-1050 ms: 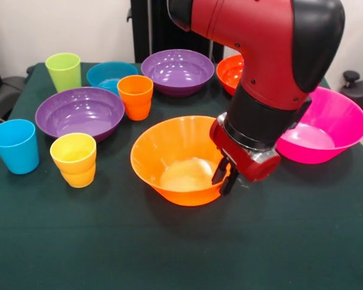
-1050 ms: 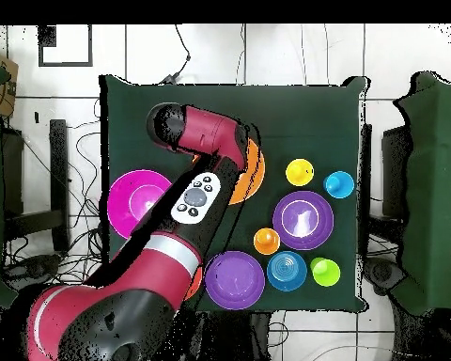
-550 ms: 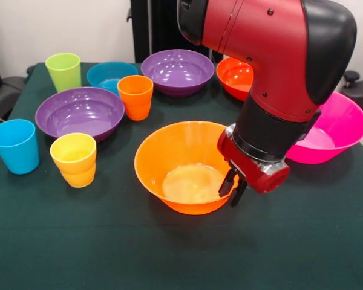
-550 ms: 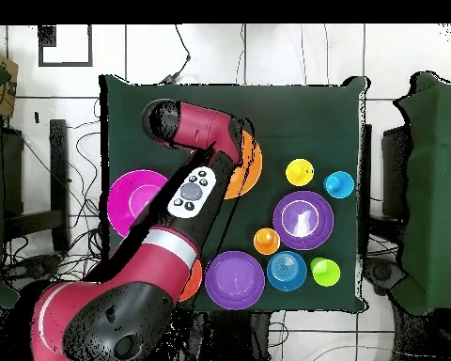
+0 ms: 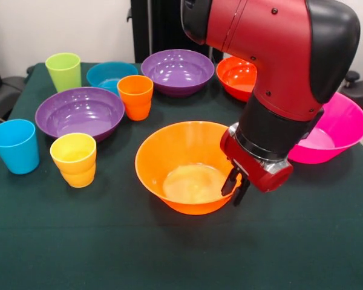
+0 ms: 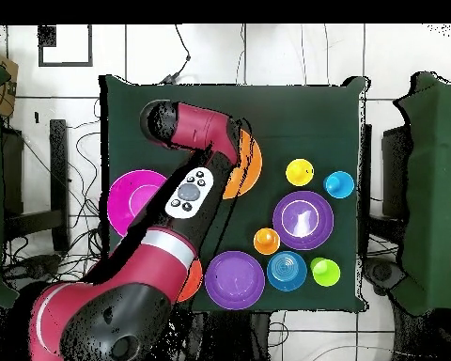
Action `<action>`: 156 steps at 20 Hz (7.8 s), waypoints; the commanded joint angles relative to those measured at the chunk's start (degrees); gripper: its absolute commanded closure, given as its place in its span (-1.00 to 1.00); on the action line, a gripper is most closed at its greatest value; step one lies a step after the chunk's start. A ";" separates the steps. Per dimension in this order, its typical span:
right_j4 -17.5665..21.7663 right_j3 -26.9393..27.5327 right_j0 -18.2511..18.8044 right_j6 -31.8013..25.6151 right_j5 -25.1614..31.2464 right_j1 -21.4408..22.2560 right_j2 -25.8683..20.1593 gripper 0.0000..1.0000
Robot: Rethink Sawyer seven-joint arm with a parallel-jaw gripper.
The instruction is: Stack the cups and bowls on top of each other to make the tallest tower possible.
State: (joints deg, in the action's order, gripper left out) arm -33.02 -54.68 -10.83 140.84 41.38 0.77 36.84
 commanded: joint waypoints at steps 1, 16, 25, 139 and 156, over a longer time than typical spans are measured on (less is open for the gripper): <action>-0.64 -4.97 -0.84 10.06 0.28 3.02 -6.94 1.00; -0.06 -8.33 -0.81 8.11 -3.87 4.71 -8.74 -1.00; 1.57 -18.20 -3.26 5.58 0.42 13.28 -7.80 -1.00; 43.60 -64.53 19.40 4.18 -41.15 26.73 -29.40 -1.00; 40.67 -61.92 19.07 2.86 -32.12 34.63 -30.45 -1.00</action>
State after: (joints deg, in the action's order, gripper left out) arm 10.03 -120.49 7.87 140.84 3.40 34.55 12.91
